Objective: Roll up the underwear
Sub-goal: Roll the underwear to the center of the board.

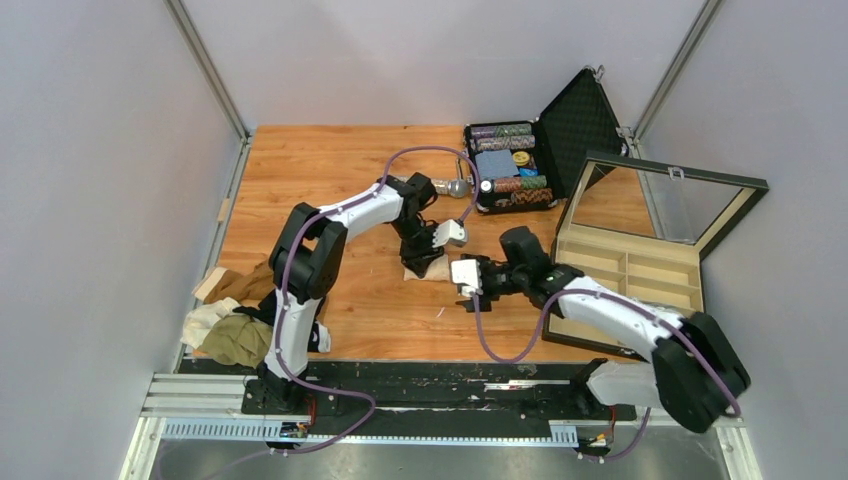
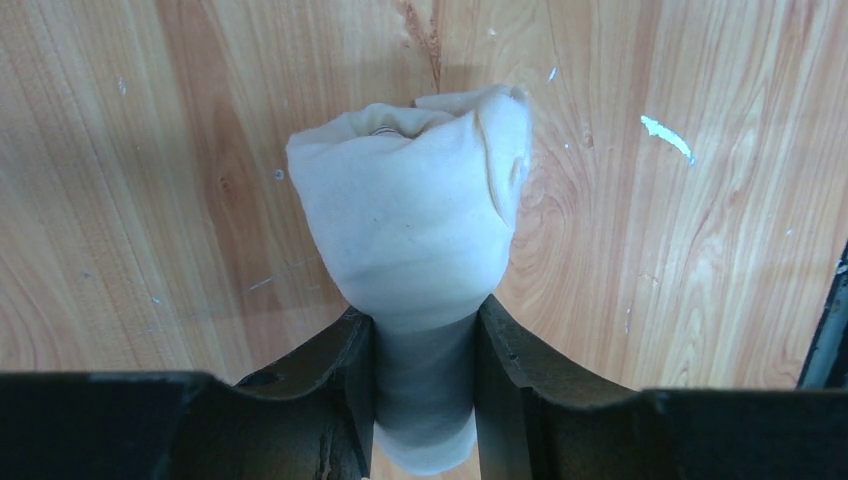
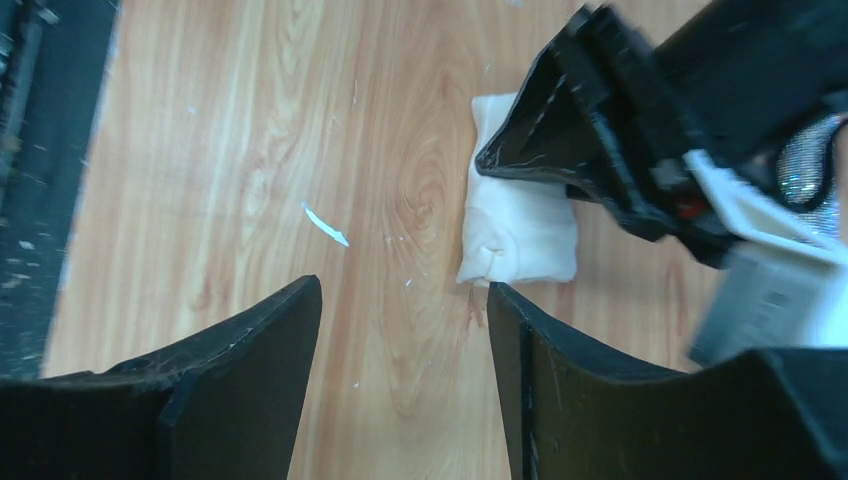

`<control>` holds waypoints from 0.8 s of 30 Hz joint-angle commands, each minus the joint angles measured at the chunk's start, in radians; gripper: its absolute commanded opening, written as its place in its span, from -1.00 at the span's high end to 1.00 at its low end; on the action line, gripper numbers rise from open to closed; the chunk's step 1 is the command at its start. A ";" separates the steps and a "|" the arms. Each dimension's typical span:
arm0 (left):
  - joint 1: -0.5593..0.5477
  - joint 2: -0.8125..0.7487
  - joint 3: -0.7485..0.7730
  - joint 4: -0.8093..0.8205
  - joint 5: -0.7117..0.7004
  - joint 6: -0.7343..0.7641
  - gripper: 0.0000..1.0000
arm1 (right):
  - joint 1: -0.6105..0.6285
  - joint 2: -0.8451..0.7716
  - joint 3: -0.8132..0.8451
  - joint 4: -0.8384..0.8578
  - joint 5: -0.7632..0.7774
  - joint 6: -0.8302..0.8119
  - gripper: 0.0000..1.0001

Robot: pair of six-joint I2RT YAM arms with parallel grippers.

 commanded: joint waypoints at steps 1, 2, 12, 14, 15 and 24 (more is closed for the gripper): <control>-0.004 0.121 -0.048 -0.141 0.027 -0.059 1.00 | 0.039 0.165 -0.009 0.261 0.097 -0.102 -0.28; -0.002 0.121 -0.048 -0.141 0.029 -0.059 1.00 | 0.046 0.204 0.002 0.290 0.109 -0.107 -0.30; 0.000 0.119 -0.058 -0.138 0.035 -0.063 1.00 | 0.101 0.389 0.060 0.493 0.186 -0.113 -0.34; 0.000 0.121 -0.057 -0.139 0.034 -0.064 1.00 | 0.103 0.402 0.072 0.484 0.183 -0.117 -0.33; 0.000 0.121 -0.056 -0.139 0.034 -0.065 1.00 | 0.103 0.408 0.077 0.477 0.180 -0.120 -0.33; 0.001 0.126 -0.049 -0.149 0.039 -0.056 1.00 | 0.106 0.511 0.133 0.494 0.247 -0.088 -0.30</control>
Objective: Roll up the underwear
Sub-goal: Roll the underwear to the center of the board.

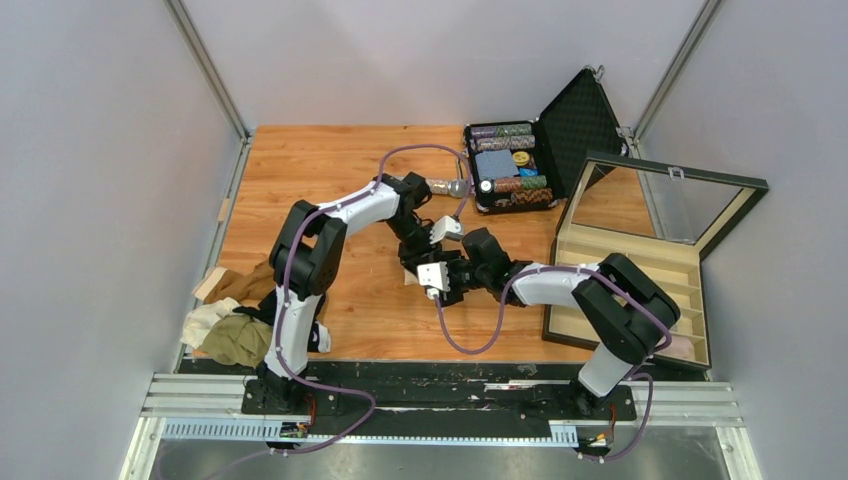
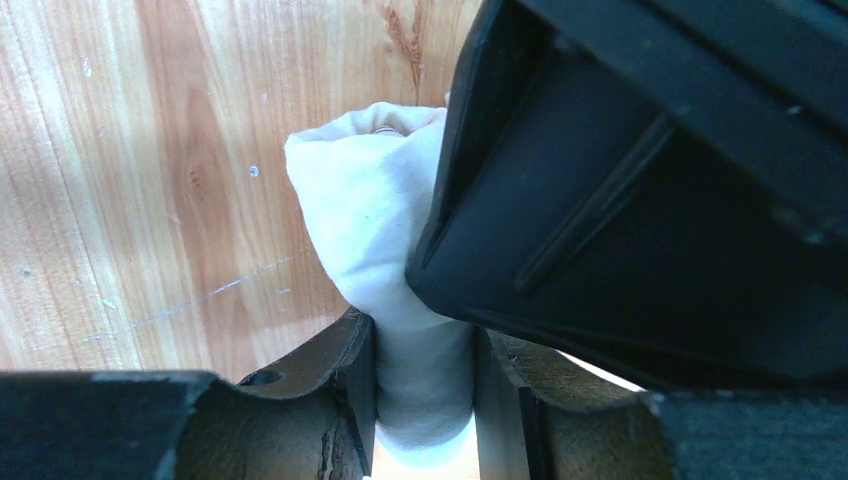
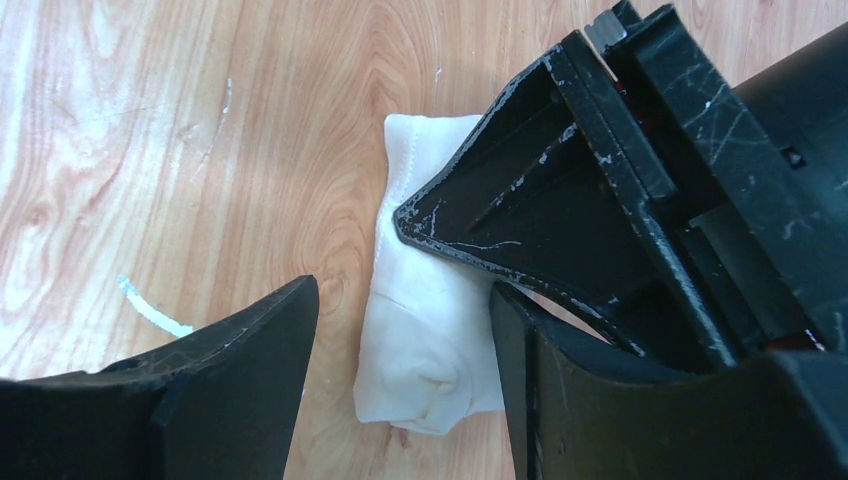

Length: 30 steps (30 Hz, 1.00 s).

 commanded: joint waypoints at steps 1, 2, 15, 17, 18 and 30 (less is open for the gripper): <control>-0.029 0.101 -0.064 -0.117 -0.056 -0.001 1.00 | 0.002 0.068 0.066 0.112 0.084 0.008 -0.30; -0.029 0.102 -0.062 -0.122 -0.053 0.004 1.00 | 0.002 0.084 0.068 0.129 0.101 0.005 -0.29; -0.012 0.118 -0.039 -0.154 -0.021 0.020 1.00 | -0.007 0.087 0.103 0.034 0.121 0.047 -0.34; -0.010 0.122 -0.032 -0.154 -0.019 0.013 1.00 | -0.025 -0.002 0.113 -0.059 0.043 0.100 -0.38; -0.007 0.124 -0.030 -0.158 -0.014 0.011 1.00 | -0.032 -0.040 0.114 -0.092 0.016 0.128 -0.40; 0.004 0.152 0.008 -0.189 0.005 0.009 1.00 | -0.042 0.017 0.154 -0.108 0.048 0.186 -0.41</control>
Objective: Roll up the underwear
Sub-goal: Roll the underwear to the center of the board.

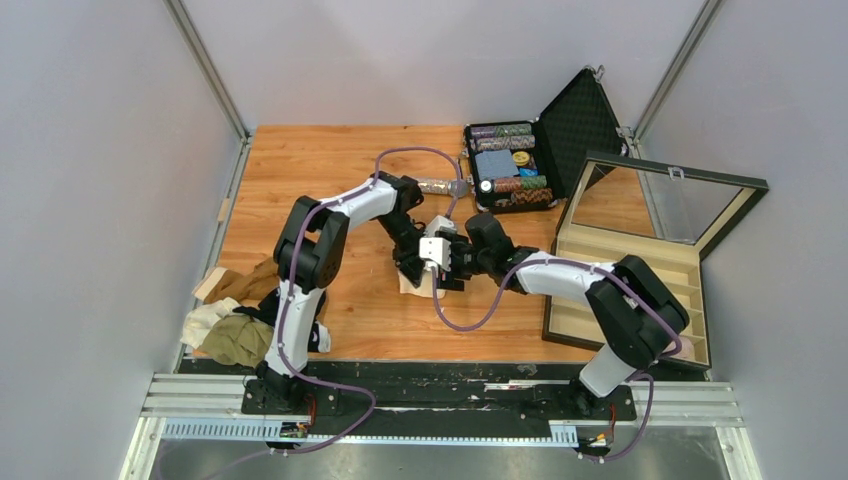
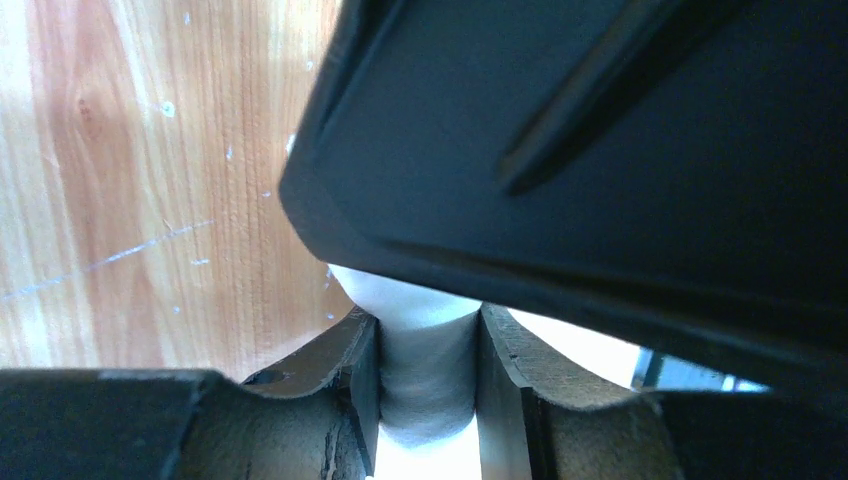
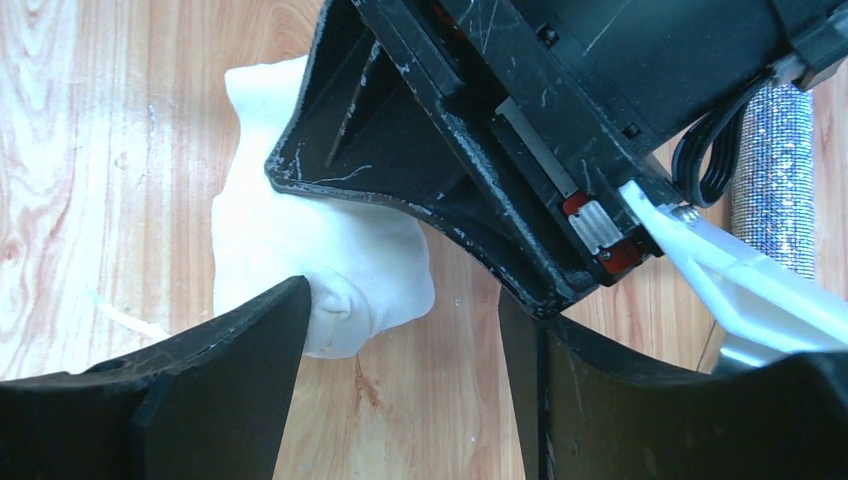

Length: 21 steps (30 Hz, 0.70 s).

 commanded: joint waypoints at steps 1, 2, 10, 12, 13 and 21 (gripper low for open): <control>-0.036 0.091 -0.034 -0.047 -0.086 0.042 1.00 | -0.008 0.070 0.064 0.024 -0.007 0.019 -0.43; -0.033 0.093 -0.032 -0.049 -0.084 0.041 1.00 | -0.012 0.075 0.069 0.015 -0.035 0.017 -0.45; -0.013 0.106 -0.011 -0.056 -0.066 0.028 1.00 | -0.019 0.133 0.121 -0.155 -0.198 0.005 -0.55; -0.013 0.105 -0.011 -0.054 -0.066 0.027 1.00 | -0.022 0.141 0.135 -0.181 -0.235 0.007 -0.54; -0.012 0.104 -0.011 -0.053 -0.066 0.026 1.00 | -0.025 0.144 0.143 -0.197 -0.257 0.007 -0.54; -0.012 0.100 -0.018 -0.041 -0.076 0.014 1.00 | -0.037 0.191 0.275 -0.348 -0.386 0.058 -0.56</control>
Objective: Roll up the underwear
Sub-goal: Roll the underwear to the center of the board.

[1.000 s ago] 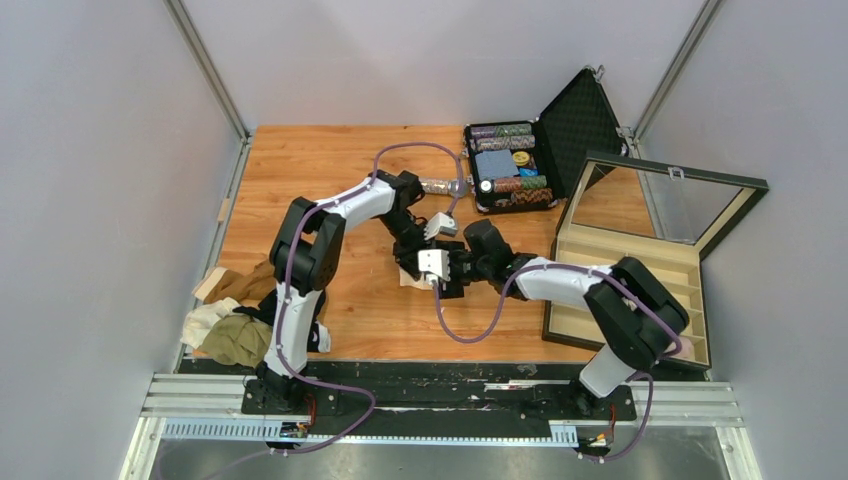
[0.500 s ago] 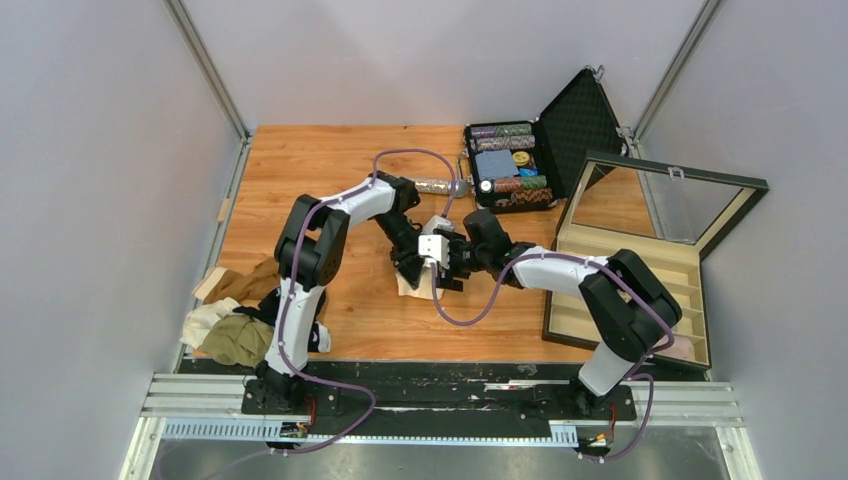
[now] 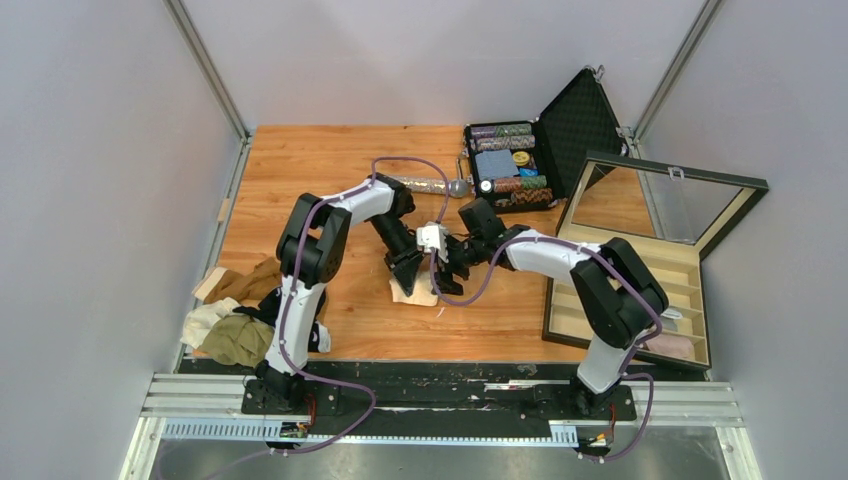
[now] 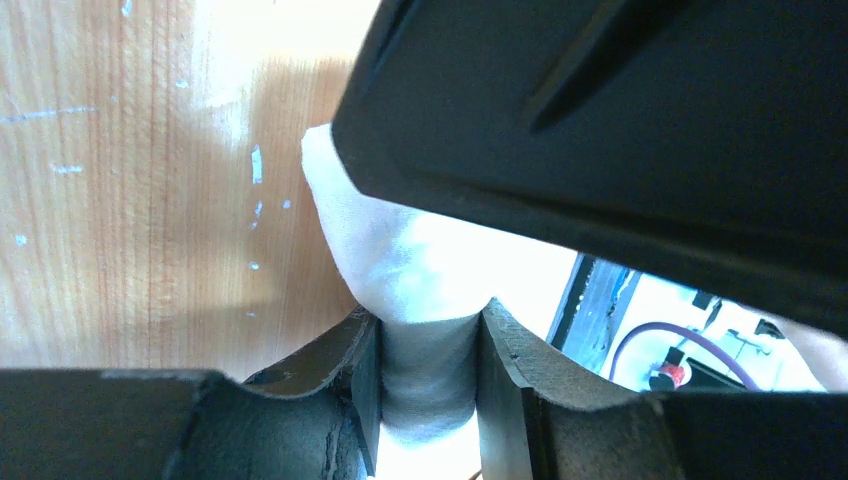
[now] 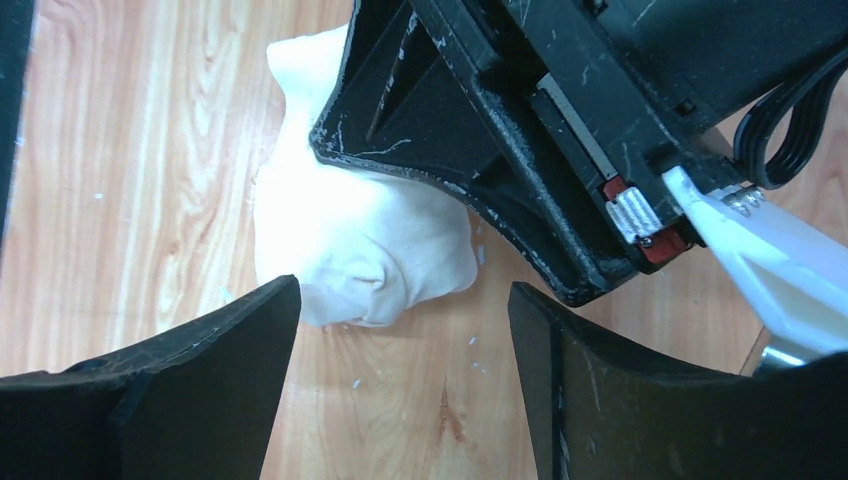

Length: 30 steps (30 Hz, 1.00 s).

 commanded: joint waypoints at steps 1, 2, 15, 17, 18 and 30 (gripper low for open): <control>-0.048 0.045 -0.029 0.099 -0.115 0.096 1.00 | 0.010 0.058 0.105 -0.095 -0.150 0.028 -0.56; -0.048 0.044 -0.029 0.100 -0.114 0.096 1.00 | 0.011 0.060 0.116 -0.105 -0.162 0.021 -0.57; -0.030 0.045 -0.026 0.102 0.033 0.023 1.00 | 0.062 0.039 0.016 0.149 0.017 0.059 -0.57; -0.030 0.034 -0.047 0.123 0.045 0.010 1.00 | 0.063 0.036 0.010 0.154 0.028 0.062 -0.56; -0.028 0.032 -0.052 0.128 0.046 0.005 1.00 | 0.063 0.035 0.009 0.154 0.028 0.063 -0.55; -0.025 0.036 -0.056 0.130 0.087 -0.014 1.00 | 0.092 0.087 0.009 0.077 -0.091 -0.073 -0.56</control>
